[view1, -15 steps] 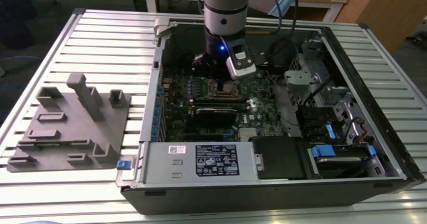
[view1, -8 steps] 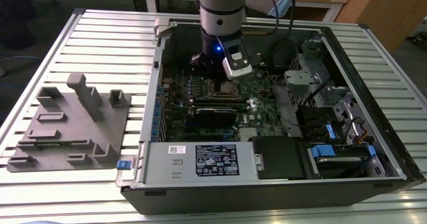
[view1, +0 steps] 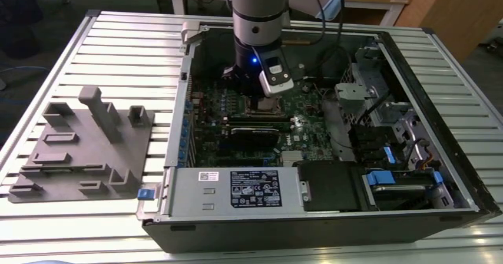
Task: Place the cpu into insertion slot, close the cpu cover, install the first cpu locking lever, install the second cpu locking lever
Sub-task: 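Install the second cpu locking lever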
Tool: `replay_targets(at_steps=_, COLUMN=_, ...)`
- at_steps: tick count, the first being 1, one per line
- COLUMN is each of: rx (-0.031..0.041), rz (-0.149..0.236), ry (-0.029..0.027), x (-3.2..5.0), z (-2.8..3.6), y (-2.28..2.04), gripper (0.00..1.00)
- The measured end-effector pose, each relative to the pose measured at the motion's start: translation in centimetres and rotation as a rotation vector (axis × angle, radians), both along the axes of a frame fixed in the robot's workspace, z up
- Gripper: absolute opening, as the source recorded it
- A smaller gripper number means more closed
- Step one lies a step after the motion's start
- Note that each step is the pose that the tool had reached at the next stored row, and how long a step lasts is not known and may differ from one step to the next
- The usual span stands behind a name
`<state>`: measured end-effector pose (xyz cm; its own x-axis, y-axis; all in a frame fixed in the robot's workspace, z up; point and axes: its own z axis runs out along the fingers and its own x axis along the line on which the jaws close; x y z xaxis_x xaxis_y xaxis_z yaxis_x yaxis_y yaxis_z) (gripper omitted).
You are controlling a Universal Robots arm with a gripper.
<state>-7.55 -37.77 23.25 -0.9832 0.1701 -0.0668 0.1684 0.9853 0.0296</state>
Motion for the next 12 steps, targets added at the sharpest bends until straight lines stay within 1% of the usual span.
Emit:
replay_targets(at_steps=6, rx=-0.0001, rz=0.000, ry=0.0001, x=-0.22, z=-0.40, y=-0.01, gripper=0.11)
replay_targets(at_steps=12, rx=-0.0016, rz=0.000, ry=0.0000, x=-0.22, z=-0.41, y=-0.01, gripper=0.11)
